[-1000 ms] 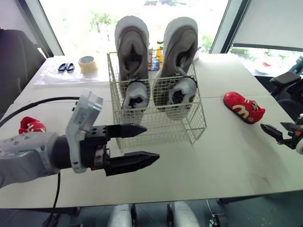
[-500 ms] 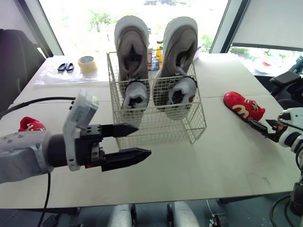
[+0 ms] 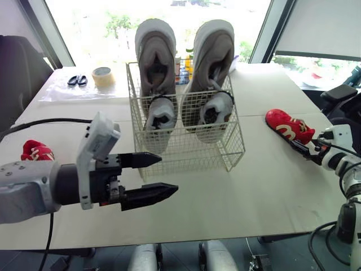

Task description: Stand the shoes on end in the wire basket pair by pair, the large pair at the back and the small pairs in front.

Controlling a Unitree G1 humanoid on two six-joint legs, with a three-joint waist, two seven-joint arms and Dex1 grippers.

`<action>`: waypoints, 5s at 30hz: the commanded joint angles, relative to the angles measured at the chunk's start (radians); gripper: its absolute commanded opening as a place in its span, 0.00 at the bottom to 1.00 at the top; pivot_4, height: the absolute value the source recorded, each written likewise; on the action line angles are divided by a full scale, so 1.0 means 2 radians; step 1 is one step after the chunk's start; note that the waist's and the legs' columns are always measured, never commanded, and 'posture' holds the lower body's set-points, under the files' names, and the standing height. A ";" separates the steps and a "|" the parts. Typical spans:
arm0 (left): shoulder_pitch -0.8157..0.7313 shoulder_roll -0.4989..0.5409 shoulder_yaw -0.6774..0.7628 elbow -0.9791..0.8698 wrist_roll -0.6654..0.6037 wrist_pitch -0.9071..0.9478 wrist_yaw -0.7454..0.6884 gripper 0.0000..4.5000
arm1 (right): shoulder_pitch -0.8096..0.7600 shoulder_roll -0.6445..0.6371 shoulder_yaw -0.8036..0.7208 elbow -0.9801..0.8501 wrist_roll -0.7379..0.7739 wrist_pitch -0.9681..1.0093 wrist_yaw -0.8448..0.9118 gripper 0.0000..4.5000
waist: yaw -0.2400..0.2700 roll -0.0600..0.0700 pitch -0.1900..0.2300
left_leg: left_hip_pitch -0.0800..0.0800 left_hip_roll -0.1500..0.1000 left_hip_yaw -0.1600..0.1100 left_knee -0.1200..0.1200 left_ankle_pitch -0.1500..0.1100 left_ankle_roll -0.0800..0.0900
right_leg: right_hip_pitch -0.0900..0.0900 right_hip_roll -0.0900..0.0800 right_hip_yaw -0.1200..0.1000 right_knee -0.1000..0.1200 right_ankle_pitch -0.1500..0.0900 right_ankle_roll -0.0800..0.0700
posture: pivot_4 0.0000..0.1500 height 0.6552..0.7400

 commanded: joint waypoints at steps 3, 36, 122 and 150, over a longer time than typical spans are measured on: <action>0.003 0.008 0.018 -0.003 0.006 0.002 -0.001 0.99 | -0.031 0.004 0.004 0.004 -0.010 -0.011 -0.007 1.00 | 0.000 0.000 0.000 | 0.000 0.000 0.000 0.000 0.000 0.000 | 0.000 0.000 0.000 0.000 0.000 0.000 | 1.00 0.07; -0.364 -0.096 -0.087 0.367 0.072 0.029 -0.080 1.00 | -0.204 -0.022 -0.016 -0.288 0.035 -0.116 -0.077 0.16 | 0.001 0.002 0.001 | -0.009 0.000 0.000 0.006 0.000 0.000 | -0.009 0.001 0.000 0.007 0.001 0.002 | 1.00 0.07; -0.601 -0.294 0.017 0.561 0.419 0.202 -0.286 0.05 | -0.173 0.091 0.083 -0.629 0.109 0.069 0.037 0.77 | 0.002 0.000 0.000 | -0.009 0.001 -0.002 0.007 0.001 -0.002 | -0.008 0.000 -0.002 0.007 0.001 0.003 | 1.00 0.07; -0.428 -0.549 0.016 0.286 0.188 -0.021 0.037 0.05 | -0.141 0.375 0.021 -0.748 0.546 0.255 -0.328 0.99 | 0.002 -0.001 -0.001 | -0.009 0.000 -0.003 0.007 0.000 0.000 | -0.007 0.000 -0.004 0.007 0.001 0.003 | 1.00 0.07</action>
